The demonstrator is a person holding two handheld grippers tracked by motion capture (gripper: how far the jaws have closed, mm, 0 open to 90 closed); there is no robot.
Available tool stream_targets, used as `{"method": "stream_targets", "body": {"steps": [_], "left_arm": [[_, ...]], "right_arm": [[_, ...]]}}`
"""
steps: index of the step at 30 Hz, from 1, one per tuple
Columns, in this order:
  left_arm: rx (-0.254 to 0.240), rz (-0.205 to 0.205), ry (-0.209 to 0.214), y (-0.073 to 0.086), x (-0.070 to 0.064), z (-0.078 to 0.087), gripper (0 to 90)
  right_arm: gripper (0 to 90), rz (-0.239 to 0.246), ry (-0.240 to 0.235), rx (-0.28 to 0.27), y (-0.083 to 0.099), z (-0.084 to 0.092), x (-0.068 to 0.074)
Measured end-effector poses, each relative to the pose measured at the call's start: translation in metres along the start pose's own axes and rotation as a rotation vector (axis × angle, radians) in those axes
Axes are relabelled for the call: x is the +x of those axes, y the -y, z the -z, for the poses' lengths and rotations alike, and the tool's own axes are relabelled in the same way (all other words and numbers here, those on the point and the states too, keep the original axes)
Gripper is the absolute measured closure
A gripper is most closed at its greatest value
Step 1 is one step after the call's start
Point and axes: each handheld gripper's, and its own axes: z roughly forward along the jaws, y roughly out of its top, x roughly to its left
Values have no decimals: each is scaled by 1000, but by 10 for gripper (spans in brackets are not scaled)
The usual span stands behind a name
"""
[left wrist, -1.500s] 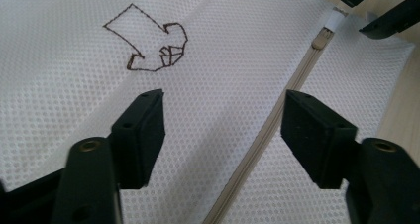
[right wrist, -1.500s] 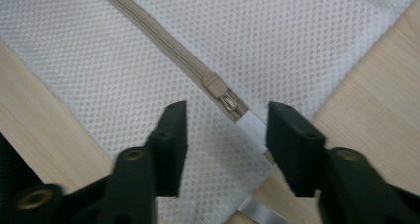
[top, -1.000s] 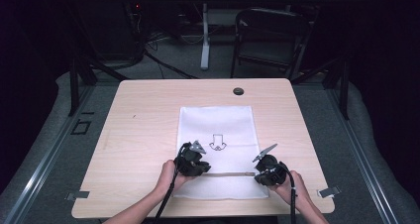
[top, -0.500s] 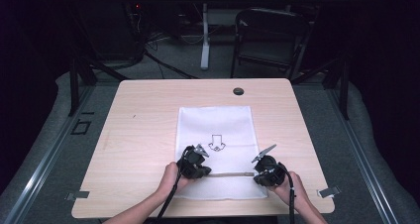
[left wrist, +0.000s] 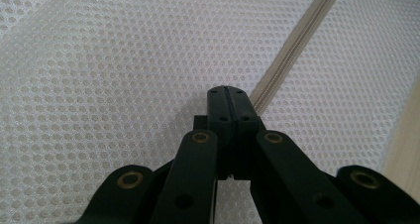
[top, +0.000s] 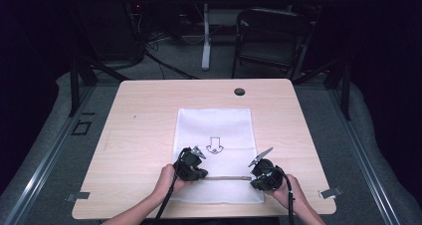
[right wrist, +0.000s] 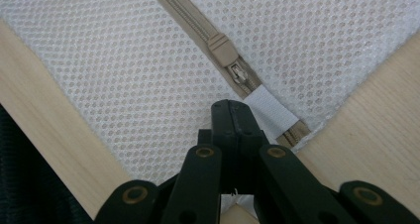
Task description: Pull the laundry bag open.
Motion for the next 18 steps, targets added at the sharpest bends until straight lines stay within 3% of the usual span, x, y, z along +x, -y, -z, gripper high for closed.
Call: {"method": "stream_targets", "body": {"steps": [3, 5, 8, 11, 13, 18], "left_arm": [[1, -3, 12, 1, 0, 2, 863], [-5, -9, 23, -2, -1, 5, 734], [-48, -12, 45, -7, -6, 8, 595], [-73, -43, 50, -15, -13, 7, 488], [-97, -65, 68, -21, -19, 6, 445], [-105, -124, 69, -36, -33, -4, 304]], "right_arm": [[900, 3, -12, -4, -1, -1, 2], [900, 6, -23, -6, -1, 0, 0], [900, -14, -21, -57, -1, 7, -5], [900, -28, 9, -103, -2, 16, -8], [900, -26, 28, -98, -2, 16, -10], [900, -14, 46, -82, -3, 11, -12]]}}
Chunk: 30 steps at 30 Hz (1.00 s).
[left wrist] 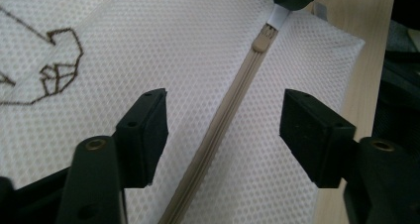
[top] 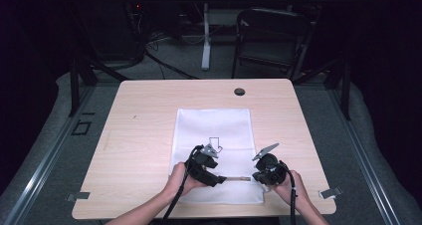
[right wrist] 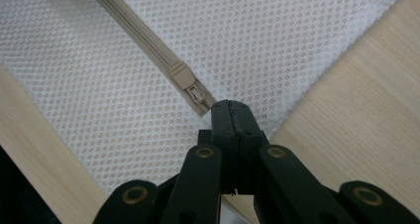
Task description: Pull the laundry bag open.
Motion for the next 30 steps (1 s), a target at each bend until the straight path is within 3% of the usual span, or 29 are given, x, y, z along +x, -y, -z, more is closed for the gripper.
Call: {"method": "stream_targets", "body": {"steps": [3, 4, 6, 10, 11, 14, 16, 22, 25, 30], "left_arm": [[4, -42, 21, -10, -6, -9, 330], [3, -48, 22, -14, -8, -14, 355], [0, -64, 33, -19, -10, -21, 412], [24, -139, 53, -27, -19, -36, 559], [45, -138, 38, -29, -22, -40, 585], [76, -155, 51, -30, -25, -52, 626], [63, -150, 51, -30, -25, -56, 643], [67, -155, 29, -31, -27, -63, 732], [51, -123, 51, -29, -21, -64, 790], [38, -131, 44, -28, -23, -64, 810]], "right_arm": [[900, -8, -15, -13, -1, -4, -1], [900, 2, -8, 9, -1, -5, -1], [900, -4, -13, 4, -2, -7, 0], [900, 2, -21, 30, -2, -13, -1], [900, -4, -32, 28, -2, -13, -2], [900, 8, -27, 11, -1, -13, 0], [900, 30, -12, 21, 0, -12, 1], [900, -30, -35, -11, 2, -13, 1], [900, -5, -22, -11, 2, -13, 2], [900, -39, -73, -9, 4, -13, -8]]}}
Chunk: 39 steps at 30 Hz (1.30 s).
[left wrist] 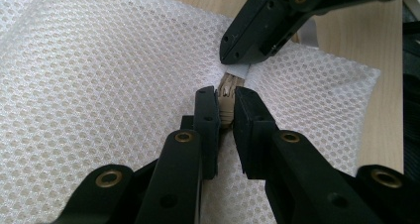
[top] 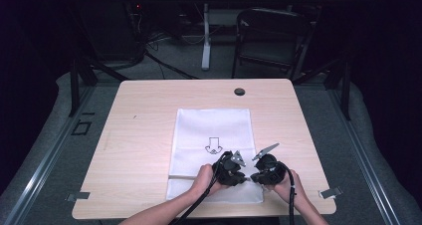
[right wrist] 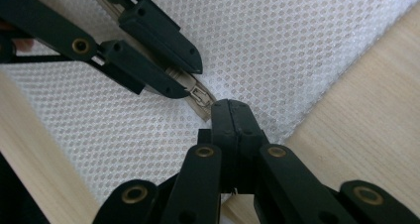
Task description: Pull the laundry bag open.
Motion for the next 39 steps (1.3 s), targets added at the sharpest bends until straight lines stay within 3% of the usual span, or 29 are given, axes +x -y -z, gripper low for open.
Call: {"method": "stream_targets", "body": {"steps": [8, 11, 14, 17, 19, 30, 39], "left_arm": [[-20, 12, 7, 3, 1, 0, 810], [-20, 13, 5, 4, 1, 0, 811], [-25, 20, -1, 4, 0, -1, 813], [-19, 15, -7, 4, -1, 0, 814], [-21, 15, -7, 4, -1, 0, 814], [-25, 9, -1, 4, 0, 1, 815], [-24, 7, -3, 4, 0, 2, 816]], "right_arm": [[900, -22, -34, -4, 1, 0, -4], [900, -24, -34, -13, 1, 0, -3], [891, 4, -16, -11, -2, 0, -1], [900, -20, -23, -15, -2, -1, -2], [900, 0, -13, 1, -3, 0, -1], [900, -9, -11, 11, -2, 0, -1], [900, -33, -27, -13, 0, -1, -1]]}}
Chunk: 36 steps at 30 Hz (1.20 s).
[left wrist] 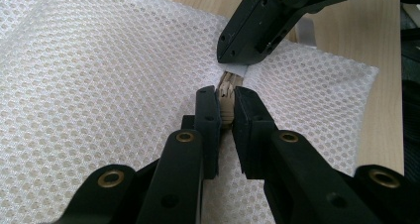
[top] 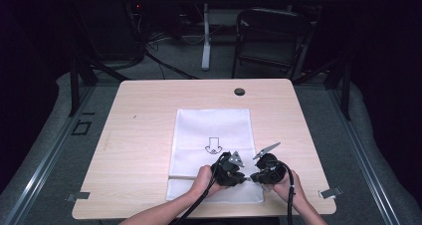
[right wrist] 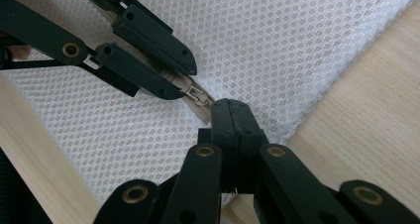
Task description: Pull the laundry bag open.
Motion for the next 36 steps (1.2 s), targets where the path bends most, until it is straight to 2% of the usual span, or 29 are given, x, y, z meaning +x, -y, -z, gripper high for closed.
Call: {"method": "stream_targets", "body": {"steps": [3, 10, 13, 17, 20, 27, 28, 29, 30, 36], "left_arm": [[0, 2, 3, 0, 0, 0, 816], [5, -9, 6, 2, 0, 3, 817], [13, -10, 6, 3, 1, 4, 817], [4, -4, 18, 5, 3, 5, 816], [13, -22, 9, 4, 2, 7, 816], [26, -7, 5, 9, 9, 14, 816], [31, -1, 9, 10, 10, 16, 816], [27, 2, 3, 12, 12, 17, 816], [33, 7, 3, 13, 12, 19, 816], [43, 10, 3, 17, 14, 22, 815]], "right_arm": [[900, 11, 15, 8, 0, 0, 0], [900, 0, -4, 1, 1, 0, -1], [900, 17, 5, 13, 1, 1, -4], [900, -8, -2, 1, 1, 0, -2], [900, -12, -3, -1, 1, 0, -2], [900, 9, 7, 15, 1, 1, -3], [900, -8, 4, 5, 1, 0, -2], [900, 12, 8, 17, 1, 1, -4], [900, -8, 1, 4, 1, 0, -2], [900, -10, 0, 2, 1, 0, -1]]}}
